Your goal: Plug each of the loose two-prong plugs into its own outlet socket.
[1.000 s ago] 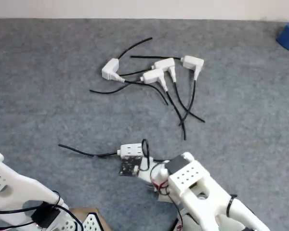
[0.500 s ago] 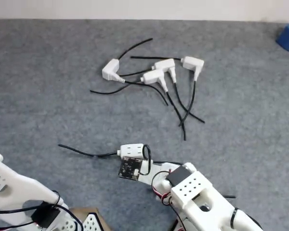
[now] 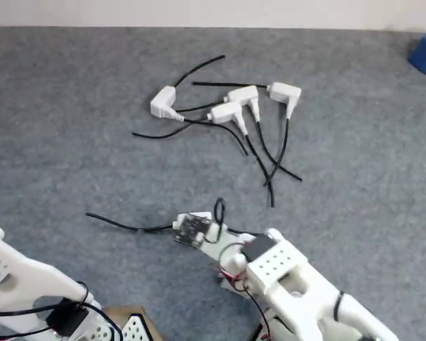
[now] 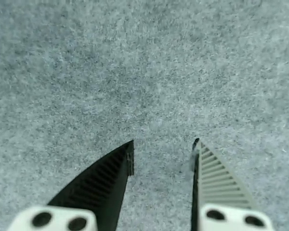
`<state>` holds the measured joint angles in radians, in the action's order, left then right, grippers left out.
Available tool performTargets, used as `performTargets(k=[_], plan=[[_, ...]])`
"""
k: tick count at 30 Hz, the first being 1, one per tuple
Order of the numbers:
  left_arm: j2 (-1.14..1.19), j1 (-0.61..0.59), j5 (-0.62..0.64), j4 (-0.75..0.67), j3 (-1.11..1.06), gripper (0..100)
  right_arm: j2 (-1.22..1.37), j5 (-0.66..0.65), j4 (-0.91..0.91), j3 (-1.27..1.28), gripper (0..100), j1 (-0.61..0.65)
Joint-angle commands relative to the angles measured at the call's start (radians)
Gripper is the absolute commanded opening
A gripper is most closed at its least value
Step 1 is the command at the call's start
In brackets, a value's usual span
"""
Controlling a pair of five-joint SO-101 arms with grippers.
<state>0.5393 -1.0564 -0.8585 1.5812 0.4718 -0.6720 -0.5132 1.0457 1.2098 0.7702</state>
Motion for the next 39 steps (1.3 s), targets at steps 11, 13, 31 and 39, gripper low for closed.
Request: performTargets(k=[11,13,31,39], plan=[[-0.185,0.427,0.161,0.129,0.021,20,-0.015,0.347,0.025,-0.559,0.8,-0.177],[-0.248,0.519,0.218,0.121,0.021,17,-0.015,0.410,-0.045,-0.524,0.8,-0.177],[-1.038,0.941,0.572,-0.511,-0.897,32,-0.013,0.546,-0.288,-0.430,0.8,-0.183],[-1.395,1.115,0.361,-0.543,-1.290,34,-0.015,0.554,-0.254,-0.438,0.8,-0.051]])
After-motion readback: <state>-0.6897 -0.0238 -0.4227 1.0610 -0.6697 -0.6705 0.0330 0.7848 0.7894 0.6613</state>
